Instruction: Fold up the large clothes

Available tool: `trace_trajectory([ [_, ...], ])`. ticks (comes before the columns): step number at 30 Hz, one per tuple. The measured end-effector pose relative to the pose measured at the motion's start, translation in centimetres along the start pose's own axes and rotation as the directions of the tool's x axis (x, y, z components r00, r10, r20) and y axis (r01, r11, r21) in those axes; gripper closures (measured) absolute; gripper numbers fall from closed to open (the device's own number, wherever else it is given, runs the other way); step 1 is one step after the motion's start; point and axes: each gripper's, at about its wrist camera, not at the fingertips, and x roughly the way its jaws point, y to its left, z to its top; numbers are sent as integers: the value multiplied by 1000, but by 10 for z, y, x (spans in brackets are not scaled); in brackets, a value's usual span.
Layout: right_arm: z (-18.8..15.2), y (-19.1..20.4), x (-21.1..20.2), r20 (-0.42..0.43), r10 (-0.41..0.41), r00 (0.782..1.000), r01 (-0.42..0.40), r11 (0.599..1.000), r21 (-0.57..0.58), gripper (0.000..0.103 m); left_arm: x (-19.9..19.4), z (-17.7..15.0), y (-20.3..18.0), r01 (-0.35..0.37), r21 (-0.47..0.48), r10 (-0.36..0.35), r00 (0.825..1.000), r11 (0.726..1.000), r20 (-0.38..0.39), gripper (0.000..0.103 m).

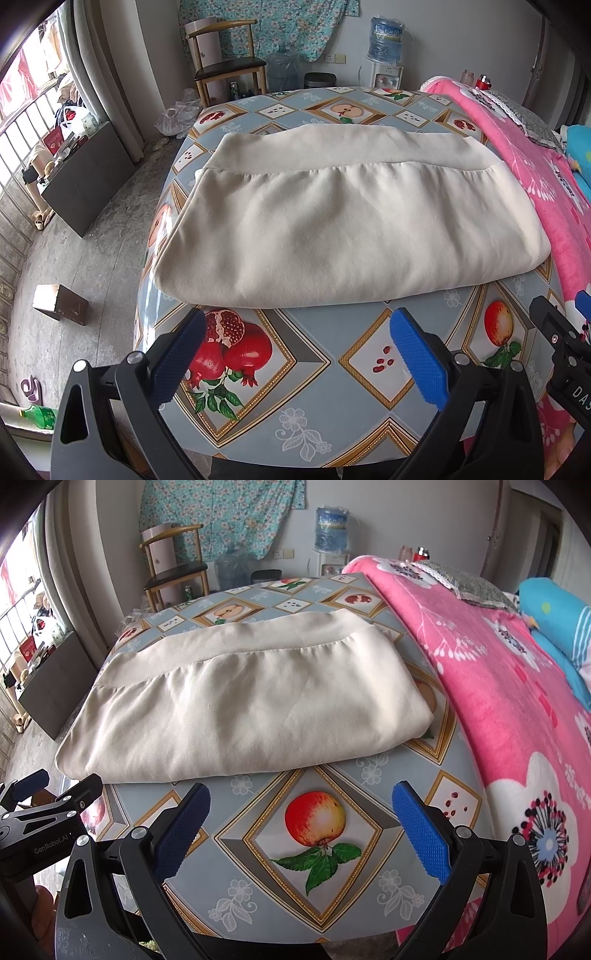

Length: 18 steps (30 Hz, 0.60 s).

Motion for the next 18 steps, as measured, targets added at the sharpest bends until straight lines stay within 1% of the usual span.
trace_trajectory([
  [18,1,-1,2,1,0,1000,0,1000,-4,7,0,-2,2,6,-1,-6,1000,1000,2,5],
])
